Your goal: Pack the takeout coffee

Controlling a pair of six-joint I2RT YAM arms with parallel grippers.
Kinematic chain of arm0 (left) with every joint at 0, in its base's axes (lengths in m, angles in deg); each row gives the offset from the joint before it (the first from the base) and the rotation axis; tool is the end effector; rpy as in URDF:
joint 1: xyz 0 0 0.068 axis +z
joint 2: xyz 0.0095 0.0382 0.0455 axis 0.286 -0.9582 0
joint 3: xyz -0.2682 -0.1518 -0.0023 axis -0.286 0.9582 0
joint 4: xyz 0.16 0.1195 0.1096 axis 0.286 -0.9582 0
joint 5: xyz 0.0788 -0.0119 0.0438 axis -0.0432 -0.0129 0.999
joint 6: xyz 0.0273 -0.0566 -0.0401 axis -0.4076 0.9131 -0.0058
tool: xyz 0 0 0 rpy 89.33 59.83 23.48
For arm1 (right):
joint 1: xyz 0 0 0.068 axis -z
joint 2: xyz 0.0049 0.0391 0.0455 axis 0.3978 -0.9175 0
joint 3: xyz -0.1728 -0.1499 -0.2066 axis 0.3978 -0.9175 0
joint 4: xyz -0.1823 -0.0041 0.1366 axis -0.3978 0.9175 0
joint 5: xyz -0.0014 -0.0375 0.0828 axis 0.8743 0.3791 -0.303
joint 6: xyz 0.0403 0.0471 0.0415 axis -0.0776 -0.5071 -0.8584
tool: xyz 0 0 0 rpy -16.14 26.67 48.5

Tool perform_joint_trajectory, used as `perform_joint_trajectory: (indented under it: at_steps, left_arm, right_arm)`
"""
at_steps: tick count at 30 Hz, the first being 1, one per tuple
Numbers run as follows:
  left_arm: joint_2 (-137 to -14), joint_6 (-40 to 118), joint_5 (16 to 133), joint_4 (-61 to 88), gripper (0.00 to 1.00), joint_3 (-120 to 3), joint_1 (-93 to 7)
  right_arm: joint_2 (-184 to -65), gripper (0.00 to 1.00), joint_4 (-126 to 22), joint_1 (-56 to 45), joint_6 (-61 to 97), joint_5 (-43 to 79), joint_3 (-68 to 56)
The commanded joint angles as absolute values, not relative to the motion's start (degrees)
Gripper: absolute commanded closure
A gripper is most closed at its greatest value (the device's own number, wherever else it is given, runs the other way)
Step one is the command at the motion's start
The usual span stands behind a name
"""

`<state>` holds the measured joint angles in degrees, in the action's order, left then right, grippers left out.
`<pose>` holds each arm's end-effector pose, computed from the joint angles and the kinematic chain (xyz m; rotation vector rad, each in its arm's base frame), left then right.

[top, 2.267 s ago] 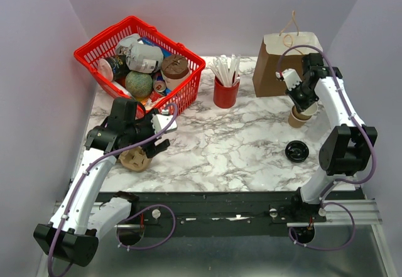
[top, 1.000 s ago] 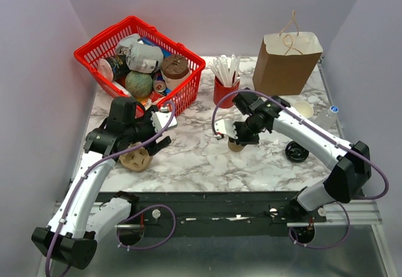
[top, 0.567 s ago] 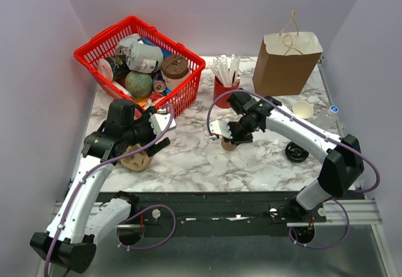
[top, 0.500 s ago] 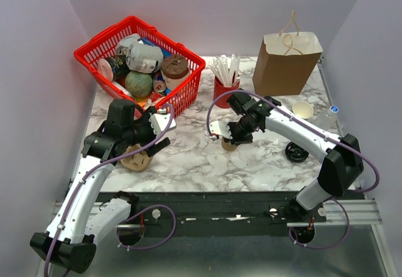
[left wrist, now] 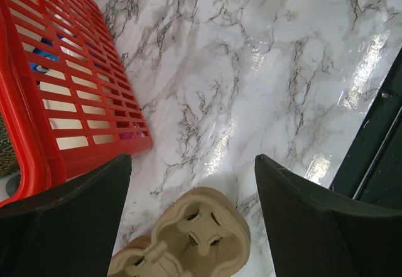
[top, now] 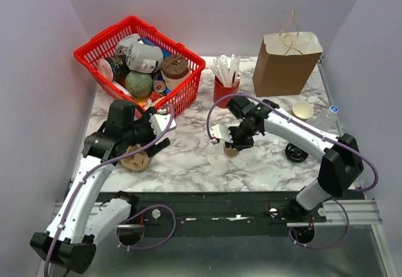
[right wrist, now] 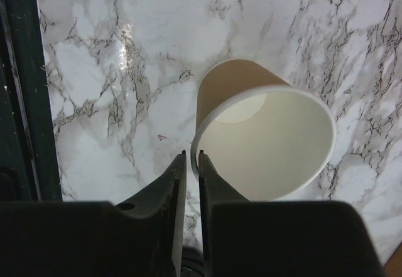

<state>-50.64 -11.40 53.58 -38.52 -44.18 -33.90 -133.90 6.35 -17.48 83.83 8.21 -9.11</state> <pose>0.1070 -0.0650 0.3453 1.2664 1.8327 -0.3776 0.1914 0.1909 0.2762 -2.2110 1.7930 0.3828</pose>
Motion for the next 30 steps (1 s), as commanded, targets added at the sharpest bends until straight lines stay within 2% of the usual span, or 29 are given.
perform_joint_trajectory:
  at_steps: [1, 4, 7, 12, 15, 19, 30]
  left_arm:
    - [-50.5, -10.5, 53.4, -37.6, 0.12, -43.4, -34.1]
    - [-50.7, -10.6, 53.3, -38.0, 0.12, -43.6, -34.1]
    - [-51.1, -10.7, 52.7, -37.9, 0.12, -43.7, -34.1]
    - [-52.8, -9.8, 50.5, -35.9, 0.12, -44.4, -34.1]
    - [-54.0, -9.0, 49.0, -34.1, 0.12, -44.8, -34.1]
    - [-55.9, -8.9, 47.0, -32.7, 0.12, -45.1, -34.4]
    - [-59.4, -9.4, 46.2, -29.8, 0.12, -45.6, -35.4]
  right_arm:
    - [-133.5, 0.72, 6.0, -18.0, 83.9, 9.2, -8.9]
    - [-132.2, 0.65, 7.5, -17.8, 83.6, 10.3, -8.1]
    - [-128.9, 0.63, 9.3, -16.4, 81.4, 10.5, -7.5]
    - [-122.0, 0.62, 12.2, -10.8, 73.6, 9.9, -8.9]
    - [-119.1, 0.63, 13.6, -2.9, 70.0, 9.3, -12.3]
    - [-117.9, 0.65, 15.7, 9.0, 67.4, 8.3, -16.7]
    - [-123.9, 0.64, 9.4, 19.1, 61.2, 17.7, -20.6]
